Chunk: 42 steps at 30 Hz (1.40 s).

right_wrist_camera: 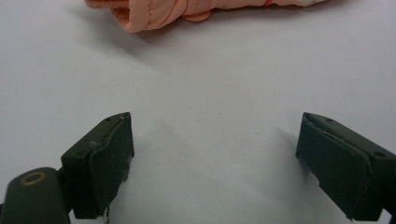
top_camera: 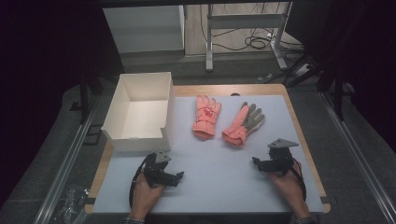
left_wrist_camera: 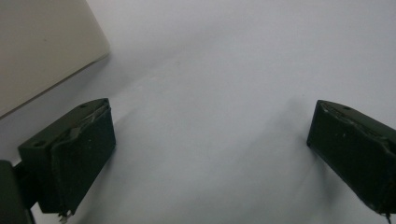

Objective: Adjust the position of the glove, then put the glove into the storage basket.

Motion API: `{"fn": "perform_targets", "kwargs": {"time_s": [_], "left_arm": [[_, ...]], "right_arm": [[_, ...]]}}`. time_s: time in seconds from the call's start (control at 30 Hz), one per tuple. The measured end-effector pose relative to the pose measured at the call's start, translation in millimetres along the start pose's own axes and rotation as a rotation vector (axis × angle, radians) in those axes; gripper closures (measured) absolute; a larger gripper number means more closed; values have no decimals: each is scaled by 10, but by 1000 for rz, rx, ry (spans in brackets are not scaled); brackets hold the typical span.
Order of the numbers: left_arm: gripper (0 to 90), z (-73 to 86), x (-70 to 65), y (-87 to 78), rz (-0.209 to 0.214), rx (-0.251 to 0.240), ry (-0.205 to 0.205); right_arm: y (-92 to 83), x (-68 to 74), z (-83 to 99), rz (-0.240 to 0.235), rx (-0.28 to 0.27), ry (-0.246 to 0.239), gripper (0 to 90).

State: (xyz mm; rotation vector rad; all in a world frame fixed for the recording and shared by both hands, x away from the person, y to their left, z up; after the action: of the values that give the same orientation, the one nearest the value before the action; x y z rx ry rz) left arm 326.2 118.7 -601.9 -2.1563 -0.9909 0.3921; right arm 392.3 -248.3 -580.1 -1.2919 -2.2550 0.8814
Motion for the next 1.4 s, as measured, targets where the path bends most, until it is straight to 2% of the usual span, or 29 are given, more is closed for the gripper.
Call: {"fn": "perform_targets", "kwargs": {"time_s": [1.13, 1.4], "left_arm": [[10, 2, 1, -2, -1, 3, 4], [10, 2, 0, -2, -1, 2, 3]], "right_arm": [[-8, -7, -12, -10, 6, 4, 118], [-52, -29, -98, -42, -3, 42, 134]]}}
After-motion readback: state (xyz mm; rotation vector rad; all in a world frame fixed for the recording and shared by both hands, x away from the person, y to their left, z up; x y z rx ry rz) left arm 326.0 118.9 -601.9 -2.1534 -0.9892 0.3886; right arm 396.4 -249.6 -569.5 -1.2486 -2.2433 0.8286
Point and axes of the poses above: each handheld gripper's, and its own axes: y roughly forward along the jaws, z roughly out of its underside, x roughly to its left, the point moved 7 cm from there along y, roughly forward along the jaws, and after that the axes turned 6 degrees about y, right-handed, at the moved point
